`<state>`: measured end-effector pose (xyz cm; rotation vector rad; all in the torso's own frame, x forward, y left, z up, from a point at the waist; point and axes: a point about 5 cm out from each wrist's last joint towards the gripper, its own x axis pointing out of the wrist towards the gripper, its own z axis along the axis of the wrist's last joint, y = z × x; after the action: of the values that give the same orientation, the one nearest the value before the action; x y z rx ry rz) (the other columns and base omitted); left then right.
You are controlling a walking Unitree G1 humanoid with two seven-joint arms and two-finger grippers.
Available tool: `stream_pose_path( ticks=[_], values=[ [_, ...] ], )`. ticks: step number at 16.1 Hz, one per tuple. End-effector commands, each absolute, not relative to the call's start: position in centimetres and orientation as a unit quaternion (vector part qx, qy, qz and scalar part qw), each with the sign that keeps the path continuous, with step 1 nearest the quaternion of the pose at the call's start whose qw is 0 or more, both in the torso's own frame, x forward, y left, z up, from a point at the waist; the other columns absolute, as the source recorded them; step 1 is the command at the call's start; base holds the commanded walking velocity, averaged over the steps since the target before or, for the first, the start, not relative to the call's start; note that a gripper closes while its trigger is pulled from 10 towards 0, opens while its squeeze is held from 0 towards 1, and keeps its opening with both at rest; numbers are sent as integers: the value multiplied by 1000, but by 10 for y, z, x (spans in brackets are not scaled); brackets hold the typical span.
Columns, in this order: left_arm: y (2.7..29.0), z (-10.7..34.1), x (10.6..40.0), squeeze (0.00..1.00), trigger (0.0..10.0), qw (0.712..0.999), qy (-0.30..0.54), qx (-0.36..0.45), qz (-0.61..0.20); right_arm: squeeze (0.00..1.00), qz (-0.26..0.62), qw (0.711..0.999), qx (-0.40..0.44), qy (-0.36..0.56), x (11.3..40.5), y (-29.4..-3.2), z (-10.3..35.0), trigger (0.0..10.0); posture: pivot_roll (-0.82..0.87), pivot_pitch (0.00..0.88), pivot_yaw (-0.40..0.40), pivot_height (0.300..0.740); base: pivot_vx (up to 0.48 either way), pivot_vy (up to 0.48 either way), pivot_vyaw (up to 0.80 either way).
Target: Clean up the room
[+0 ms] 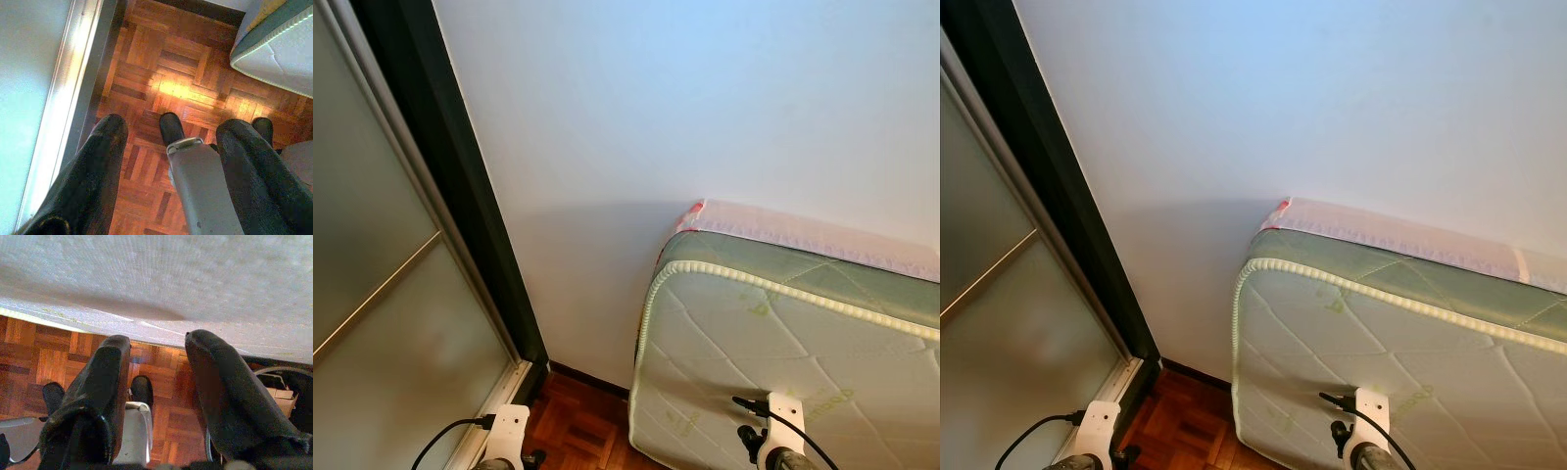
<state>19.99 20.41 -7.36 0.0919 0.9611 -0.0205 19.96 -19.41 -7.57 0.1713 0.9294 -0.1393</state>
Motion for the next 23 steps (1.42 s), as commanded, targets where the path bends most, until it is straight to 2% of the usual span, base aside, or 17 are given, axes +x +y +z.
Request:
stream_pose_path(
  ticks=[1,10,19,23],
  values=[
    [206,-76,196,0,10000,880,472,50,-10,0,-73,889,88,443,203,-196,-74,10000,-91,0,-40,740,0,0,0],
    [206,-75,196,0,10000,880,472,53,-11,0,-74,887,85,447,203,-196,-74,10000,-91,0,-40,740,0,0,0],
    [206,-75,197,0,10000,881,471,52,-11,0,-65,886,79,453,203,-196,-74,10000,-92,0,-40,740,0,0,-785],
    [206,-75,197,0,10000,880,471,54,-12,0,-64,887,76,451,203,-196,-74,10000,-89,0,-41,740,0,0,0]
  ],
)
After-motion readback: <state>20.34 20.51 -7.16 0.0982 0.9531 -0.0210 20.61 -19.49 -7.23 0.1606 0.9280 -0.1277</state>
